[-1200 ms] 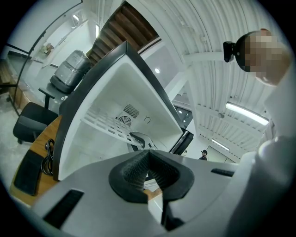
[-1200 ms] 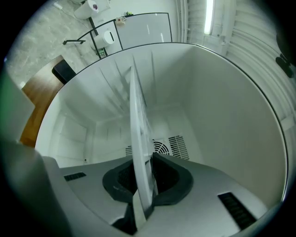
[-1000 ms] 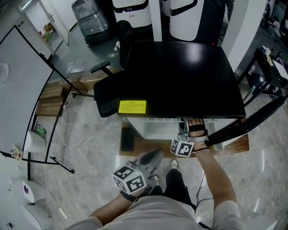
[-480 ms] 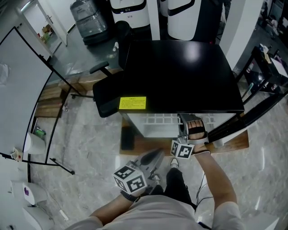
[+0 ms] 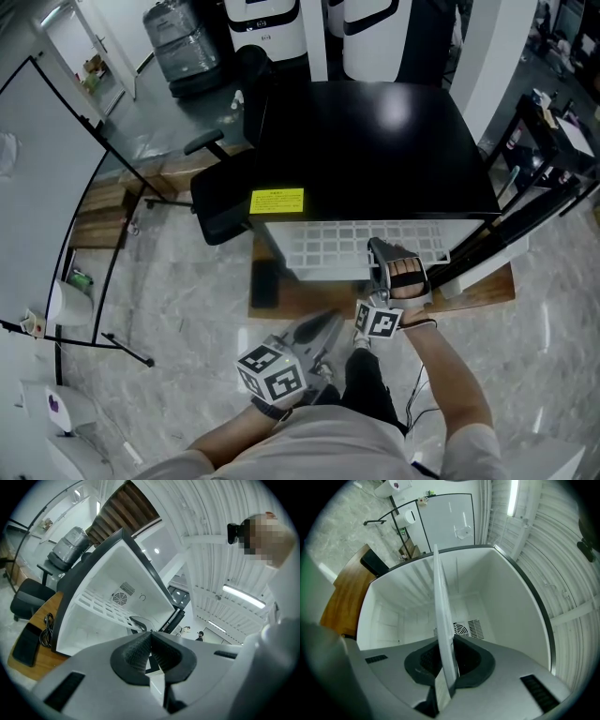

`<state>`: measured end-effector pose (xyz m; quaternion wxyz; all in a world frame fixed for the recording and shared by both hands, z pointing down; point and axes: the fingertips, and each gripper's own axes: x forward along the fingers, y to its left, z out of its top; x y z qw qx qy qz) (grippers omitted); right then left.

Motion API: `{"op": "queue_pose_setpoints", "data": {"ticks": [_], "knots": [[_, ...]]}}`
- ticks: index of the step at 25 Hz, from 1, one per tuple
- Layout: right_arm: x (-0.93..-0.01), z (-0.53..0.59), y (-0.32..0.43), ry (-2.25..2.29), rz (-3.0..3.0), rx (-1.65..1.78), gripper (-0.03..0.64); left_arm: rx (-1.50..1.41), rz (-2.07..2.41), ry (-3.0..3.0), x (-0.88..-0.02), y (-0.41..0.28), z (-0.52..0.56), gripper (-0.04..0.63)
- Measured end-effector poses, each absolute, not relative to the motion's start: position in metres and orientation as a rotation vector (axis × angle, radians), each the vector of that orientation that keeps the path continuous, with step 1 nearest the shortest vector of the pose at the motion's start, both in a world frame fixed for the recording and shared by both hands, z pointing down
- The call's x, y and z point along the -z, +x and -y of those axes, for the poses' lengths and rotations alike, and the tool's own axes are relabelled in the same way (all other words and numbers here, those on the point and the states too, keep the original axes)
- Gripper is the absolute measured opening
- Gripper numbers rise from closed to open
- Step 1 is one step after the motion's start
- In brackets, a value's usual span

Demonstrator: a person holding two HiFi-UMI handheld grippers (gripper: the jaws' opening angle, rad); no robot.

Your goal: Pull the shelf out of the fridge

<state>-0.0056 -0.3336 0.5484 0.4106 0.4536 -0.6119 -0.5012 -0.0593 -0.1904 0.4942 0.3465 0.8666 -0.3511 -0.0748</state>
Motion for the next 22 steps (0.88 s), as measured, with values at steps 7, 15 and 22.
{"op": "queue_pose_setpoints", "data": {"ticks": [7,15,22], "knots": [[-0.552,0.305,-0.003,1.149,1.526,1.243,0.051,0.199,0.885,2.281,-0.489,-0.055,0.168,0.006],[-0.551,0.291,-0.003,1.161,1.519,1.236,0.051,0.2,0.872,2.295,-0.484,-0.058,0.158,0.006],[-0.549,0.278,-0.002,1.169,1.518,1.233,0.051,0.202,0.857,2.305,-0.48,-0.06,0.151,0.006]]}}
